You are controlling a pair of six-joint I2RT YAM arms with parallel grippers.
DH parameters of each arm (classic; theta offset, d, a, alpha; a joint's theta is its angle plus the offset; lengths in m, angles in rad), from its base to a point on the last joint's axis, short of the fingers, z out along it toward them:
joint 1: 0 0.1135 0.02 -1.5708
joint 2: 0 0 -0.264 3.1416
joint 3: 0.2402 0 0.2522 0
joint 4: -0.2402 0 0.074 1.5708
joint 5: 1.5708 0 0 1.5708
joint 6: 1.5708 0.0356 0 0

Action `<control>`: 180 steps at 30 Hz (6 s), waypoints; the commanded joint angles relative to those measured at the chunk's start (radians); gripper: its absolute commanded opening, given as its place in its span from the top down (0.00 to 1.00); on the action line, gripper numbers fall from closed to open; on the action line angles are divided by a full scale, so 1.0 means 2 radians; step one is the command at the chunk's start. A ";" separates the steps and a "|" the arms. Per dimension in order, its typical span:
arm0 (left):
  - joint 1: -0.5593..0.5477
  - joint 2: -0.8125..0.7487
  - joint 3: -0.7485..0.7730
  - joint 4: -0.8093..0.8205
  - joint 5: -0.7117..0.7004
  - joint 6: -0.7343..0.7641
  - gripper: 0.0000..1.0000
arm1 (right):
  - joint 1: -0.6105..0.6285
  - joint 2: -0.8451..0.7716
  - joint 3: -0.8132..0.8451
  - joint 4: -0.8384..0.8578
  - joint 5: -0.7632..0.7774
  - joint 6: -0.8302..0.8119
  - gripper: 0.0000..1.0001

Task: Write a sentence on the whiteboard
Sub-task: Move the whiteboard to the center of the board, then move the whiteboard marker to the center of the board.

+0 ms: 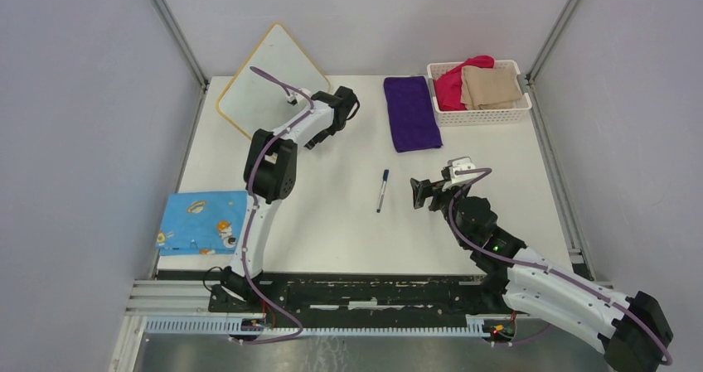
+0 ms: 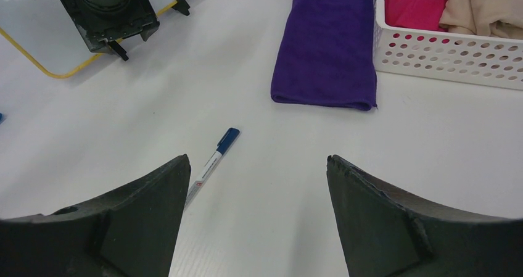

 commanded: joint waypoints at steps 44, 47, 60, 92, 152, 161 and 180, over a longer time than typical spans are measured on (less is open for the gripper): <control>0.011 -0.033 -0.070 0.054 -0.060 0.049 0.89 | -0.001 0.023 -0.004 0.024 0.031 -0.001 0.13; 0.009 -0.045 -0.093 0.063 -0.057 0.053 0.98 | -0.001 0.022 -0.004 0.023 0.030 -0.001 0.13; -0.011 -0.133 -0.261 0.220 -0.003 0.198 0.98 | -0.002 0.025 -0.007 0.027 0.034 -0.002 0.12; -0.043 -0.290 -0.539 0.553 0.198 0.488 0.98 | -0.001 -0.006 -0.019 0.007 0.045 0.000 0.12; -0.058 -0.626 -0.597 0.432 0.289 0.487 0.04 | -0.001 -0.027 0.014 -0.049 0.033 -0.010 0.10; -0.058 -0.682 -0.520 0.473 0.311 0.533 0.03 | -0.001 0.105 0.100 -0.074 -0.055 0.011 0.11; -0.114 -0.817 -0.647 0.577 0.238 0.622 0.05 | -0.005 0.380 0.218 -0.095 -0.145 0.095 0.18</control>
